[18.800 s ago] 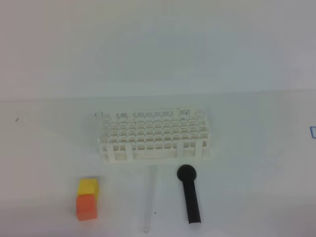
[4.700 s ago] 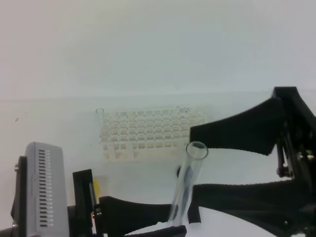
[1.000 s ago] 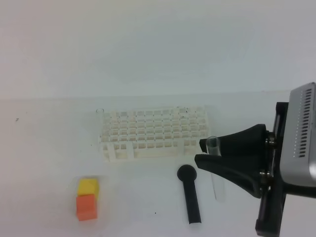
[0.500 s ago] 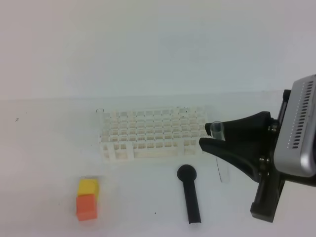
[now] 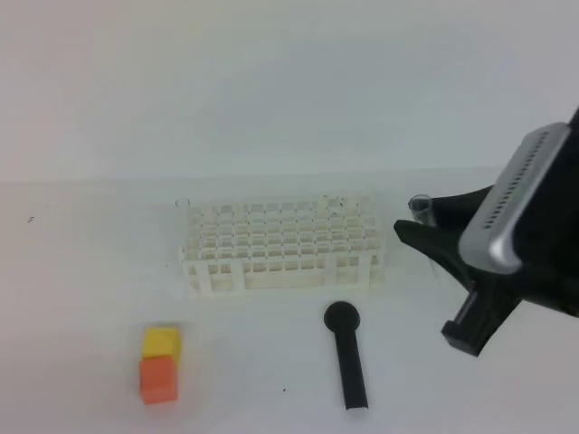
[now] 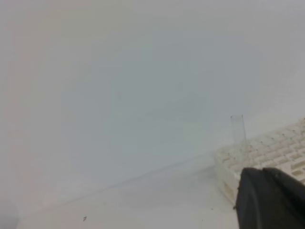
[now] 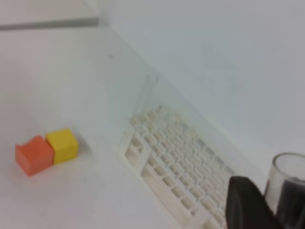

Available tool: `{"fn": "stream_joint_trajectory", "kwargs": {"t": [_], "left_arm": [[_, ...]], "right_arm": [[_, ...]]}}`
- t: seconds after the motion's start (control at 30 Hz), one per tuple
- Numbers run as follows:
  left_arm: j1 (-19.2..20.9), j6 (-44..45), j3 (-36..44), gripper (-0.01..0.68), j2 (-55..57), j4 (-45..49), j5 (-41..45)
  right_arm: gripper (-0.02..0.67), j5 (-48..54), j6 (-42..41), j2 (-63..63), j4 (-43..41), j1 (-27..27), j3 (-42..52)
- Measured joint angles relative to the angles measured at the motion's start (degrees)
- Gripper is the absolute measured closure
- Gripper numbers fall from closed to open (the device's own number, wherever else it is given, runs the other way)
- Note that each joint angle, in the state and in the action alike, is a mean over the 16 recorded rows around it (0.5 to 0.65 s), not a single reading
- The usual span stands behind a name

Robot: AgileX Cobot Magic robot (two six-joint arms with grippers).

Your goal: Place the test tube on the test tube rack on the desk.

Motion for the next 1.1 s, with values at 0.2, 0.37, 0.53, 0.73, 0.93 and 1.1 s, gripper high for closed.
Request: {"fn": "stream_joint_trajectory", "kwargs": {"t": [0.2, 0.37, 0.53, 0.73, 0.93, 1.1], "left_arm": [[0.0, -0.06, 0.0, 0.674, 0.0, 0.0, 0.04], [0.0, -0.06, 0.0, 0.674, 0.0, 0.0, 0.04], [0.0, -0.06, 0.0, 0.674, 0.0, 0.0, 0.04], [0.0, -0.04, 0.0, 0.674, 0.0, 0.0, 0.0], [0.0, -0.05, 0.0, 0.674, 0.0, 0.0, 0.0], [0.0, -0.07, 0.0, 0.674, 0.0, 0.0, 0.0]], "right_arm": [[0.526, -12.28, 23.41, 7.01, -18.67, 4.23, -2.78], [0.526, -24.36, 49.86, 16.16, -40.05, 7.86, -7.47], [0.526, -35.46, 71.44, 26.99, -57.13, 10.01, -14.21], [0.526, -43.8, 85.82, 39.47, -66.69, 10.49, -23.27], [0.526, -46.73, 90.27, 48.02, -67.11, 10.49, -29.97], [0.526, -47.29, 92.55, 51.65, -67.27, 10.49, -32.6]]}}
